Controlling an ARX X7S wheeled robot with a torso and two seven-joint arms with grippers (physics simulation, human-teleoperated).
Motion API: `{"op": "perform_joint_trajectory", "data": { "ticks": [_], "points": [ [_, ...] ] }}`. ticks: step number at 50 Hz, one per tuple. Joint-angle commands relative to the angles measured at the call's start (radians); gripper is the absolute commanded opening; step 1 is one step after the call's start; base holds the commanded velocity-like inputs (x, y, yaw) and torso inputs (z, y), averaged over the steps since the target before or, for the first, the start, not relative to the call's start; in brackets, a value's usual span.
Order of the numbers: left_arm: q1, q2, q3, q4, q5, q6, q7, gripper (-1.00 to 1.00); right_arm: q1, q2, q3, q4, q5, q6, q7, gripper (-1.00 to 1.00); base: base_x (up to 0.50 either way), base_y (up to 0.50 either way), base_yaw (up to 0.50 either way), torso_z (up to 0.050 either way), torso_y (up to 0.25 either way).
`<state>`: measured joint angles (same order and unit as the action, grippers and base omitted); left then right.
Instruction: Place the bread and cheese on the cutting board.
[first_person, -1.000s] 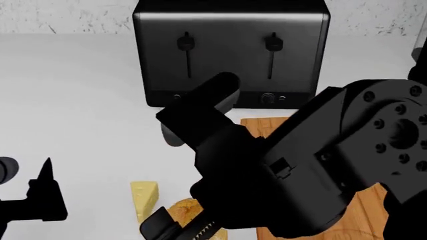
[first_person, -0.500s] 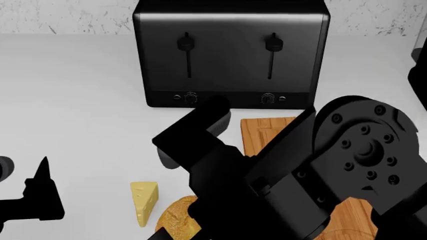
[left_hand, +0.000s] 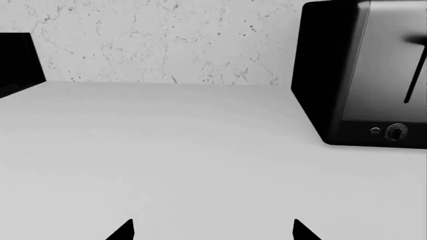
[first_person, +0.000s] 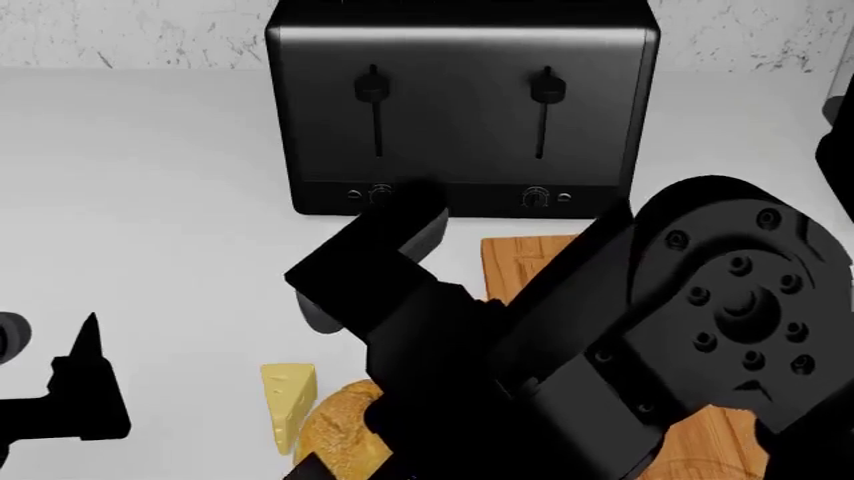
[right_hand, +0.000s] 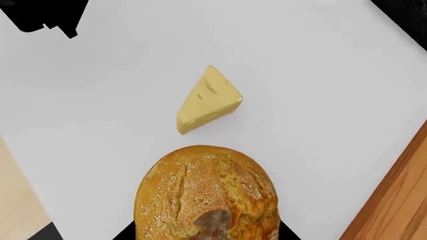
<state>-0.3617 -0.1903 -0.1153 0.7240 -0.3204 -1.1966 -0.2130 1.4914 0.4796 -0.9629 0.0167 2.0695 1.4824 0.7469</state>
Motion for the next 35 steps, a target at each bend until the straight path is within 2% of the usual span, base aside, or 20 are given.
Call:
{"op": "perform_joint_trajectory", "data": {
  "ticks": [1, 8, 15, 19, 35],
  "points": [
    [0.008, 0.019, -0.014, 0.04, 0.005, -0.009, 0.026, 1.0, 0.088, 0.002, 0.023, 0.0, 0.021, -0.036, -0.01, -1.0, 0.0, 0.0, 0.0, 0.0, 0.0],
    [0.011, 0.019, -0.01, 0.041, 0.002, -0.006, 0.021, 1.0, 0.151, 0.033, 0.036, 0.051, -0.032, -0.005, -0.048, -1.0, 0.0, 0.0, 0.0, 0.0, 0.0],
    [0.01, 0.017, -0.008, 0.043, -0.003, -0.009, 0.017, 1.0, 0.174, 0.045, 0.045, 0.153, -0.295, 0.006, -0.232, -1.0, 0.0, 0.0, 0.0, 0.0, 0.0],
    [0.008, 0.017, -0.013, 0.045, -0.007, -0.011, 0.014, 1.0, 0.192, 0.059, 0.007, 0.197, -0.469, -0.039, -0.335, -1.0, 0.0, 0.0, 0.0, 0.0, 0.0],
    [0.019, 0.001, -0.016, 0.034, -0.01, 0.006, 0.01, 1.0, 0.227, 0.003, -0.148, 0.515, -0.757, -0.168, -0.578, -1.0, 0.0, 0.0, 0.0, 0.0, 0.0]
  ]
}}
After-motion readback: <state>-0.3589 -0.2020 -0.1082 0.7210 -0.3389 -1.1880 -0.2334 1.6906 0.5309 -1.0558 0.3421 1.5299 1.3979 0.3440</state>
